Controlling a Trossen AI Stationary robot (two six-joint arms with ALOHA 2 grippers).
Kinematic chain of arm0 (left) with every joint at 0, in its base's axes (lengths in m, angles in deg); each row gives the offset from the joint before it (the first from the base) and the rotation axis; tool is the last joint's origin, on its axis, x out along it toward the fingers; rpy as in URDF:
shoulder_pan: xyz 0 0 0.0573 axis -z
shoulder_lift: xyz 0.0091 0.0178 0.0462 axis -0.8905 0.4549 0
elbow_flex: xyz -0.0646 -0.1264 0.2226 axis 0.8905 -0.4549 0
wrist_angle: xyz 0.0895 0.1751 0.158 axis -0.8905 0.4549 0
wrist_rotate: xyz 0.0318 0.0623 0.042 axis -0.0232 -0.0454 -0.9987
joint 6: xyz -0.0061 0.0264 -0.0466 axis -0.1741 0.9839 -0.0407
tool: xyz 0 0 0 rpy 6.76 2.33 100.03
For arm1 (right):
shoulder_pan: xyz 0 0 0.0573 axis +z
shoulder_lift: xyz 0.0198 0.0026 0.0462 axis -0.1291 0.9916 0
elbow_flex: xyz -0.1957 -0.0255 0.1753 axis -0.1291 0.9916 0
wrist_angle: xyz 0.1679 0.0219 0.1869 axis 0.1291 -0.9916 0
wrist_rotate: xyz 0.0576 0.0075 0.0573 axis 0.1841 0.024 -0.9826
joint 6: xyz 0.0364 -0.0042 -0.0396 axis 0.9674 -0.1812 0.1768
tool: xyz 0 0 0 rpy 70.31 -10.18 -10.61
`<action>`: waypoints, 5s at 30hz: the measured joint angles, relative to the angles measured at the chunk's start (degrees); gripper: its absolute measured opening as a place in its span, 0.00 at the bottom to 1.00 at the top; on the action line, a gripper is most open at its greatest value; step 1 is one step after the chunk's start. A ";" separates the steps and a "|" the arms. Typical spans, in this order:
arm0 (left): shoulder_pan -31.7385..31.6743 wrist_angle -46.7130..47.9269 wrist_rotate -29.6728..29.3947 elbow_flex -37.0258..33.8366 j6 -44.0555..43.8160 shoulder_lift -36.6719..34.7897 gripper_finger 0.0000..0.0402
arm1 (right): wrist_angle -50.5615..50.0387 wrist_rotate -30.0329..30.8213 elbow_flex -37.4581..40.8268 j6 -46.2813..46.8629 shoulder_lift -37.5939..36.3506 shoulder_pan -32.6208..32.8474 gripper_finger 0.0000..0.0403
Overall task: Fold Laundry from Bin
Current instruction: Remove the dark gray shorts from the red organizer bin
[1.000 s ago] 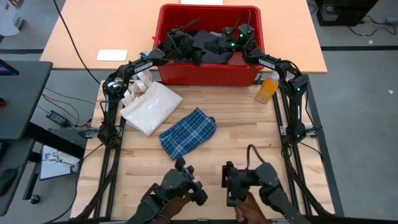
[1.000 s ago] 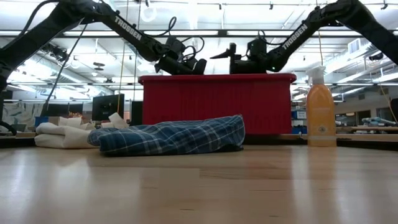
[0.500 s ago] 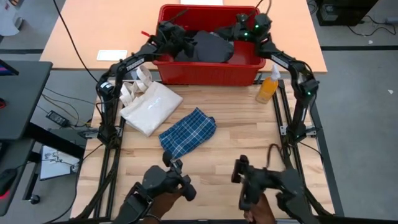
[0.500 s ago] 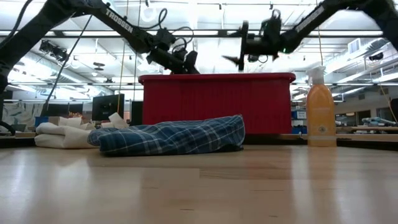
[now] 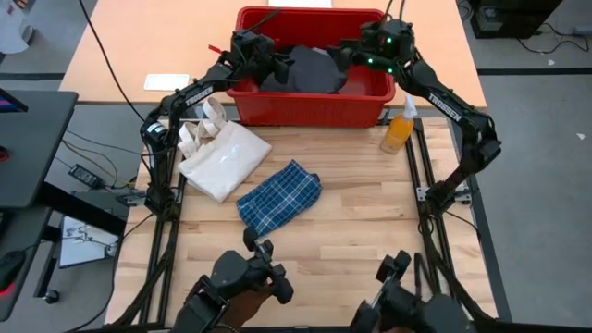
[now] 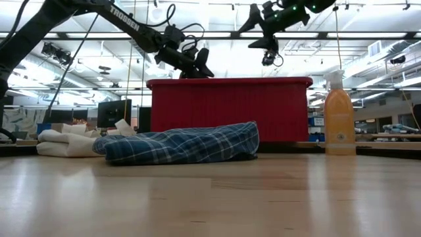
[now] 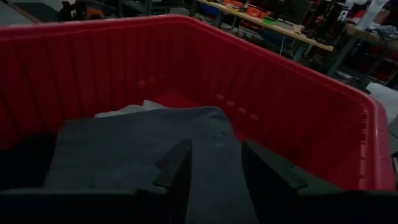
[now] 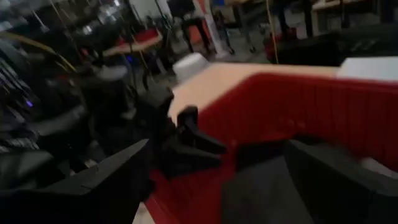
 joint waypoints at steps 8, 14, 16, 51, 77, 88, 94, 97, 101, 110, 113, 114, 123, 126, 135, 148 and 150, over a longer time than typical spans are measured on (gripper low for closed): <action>0.51 0.00 0.00 0.07 -1.82 -0.02 0.36 | 0.28 3.52 0.04 -2.79 0.35 3.04 0.93; 0.54 0.53 0.02 0.09 -1.83 -0.07 0.36 | -1.93 8.28 -2.71 -7.64 0.51 5.48 0.93; 0.51 1.01 0.00 0.09 -1.83 -0.11 0.36 | -3.77 12.82 -4.22 -10.77 0.54 6.94 0.93; -0.62 11.39 0.66 0.15 0.31 -3.24 0.36 | 5.24 25.97 24.92 -7.76 -9.58 12.93 0.68; -1.54 13.58 0.66 0.15 0.32 -3.26 0.36 | -7.23 15.11 -17.22 -8.70 24.39 2.58 0.70; -1.54 14.40 0.66 0.15 0.32 -3.26 0.36 | -6.58 11.34 -17.22 -7.91 25.93 -1.66 0.81; -1.53 14.52 0.66 0.15 0.31 -3.26 0.36 | -7.63 10.70 -17.25 -5.68 27.40 -3.31 0.86; -1.54 14.73 0.64 0.13 0.31 -3.26 0.36 | -8.67 10.19 -17.20 -2.81 28.10 -4.15 0.89; -1.52 15.30 0.65 0.13 0.32 -3.26 0.36 | -11.57 10.53 -17.20 2.38 28.76 -5.31 0.92; -1.52 15.47 0.66 0.13 1.45 -3.26 0.36 | -23.33 5.54 -16.50 15.84 28.67 -9.52 0.96; -1.54 15.46 0.63 0.13 1.90 -3.26 0.36 | -23.23 2.03 -14.42 18.07 28.95 -9.92 0.97; -1.54 15.47 0.63 0.13 2.21 -3.26 0.36 | -22.55 0.69 -13.61 19.14 29.23 -9.76 0.97; -1.37 15.58 0.63 0.13 3.35 -3.26 0.36 | -21.21 0.68 -8.76 24.80 30.59 -5.86 0.99; -1.37 16.06 0.63 0.13 3.35 -3.26 0.36 | -21.15 -0.97 -8.58 25.90 30.59 -5.13 0.98; -1.45 16.89 0.63 0.13 3.75 -3.26 0.36 | -15.09 -8.21 -14.18 17.96 28.69 -4.34 0.98; -1.45 18.43 0.64 0.11 4.83 -3.26 0.36 | -35.97 -3.84 -18.71 17.82 27.57 -7.41 0.98; -1.45 18.34 0.63 0.13 4.83 -3.26 0.36 | -38.19 -4.71 -19.54 18.20 27.57 -7.48 0.98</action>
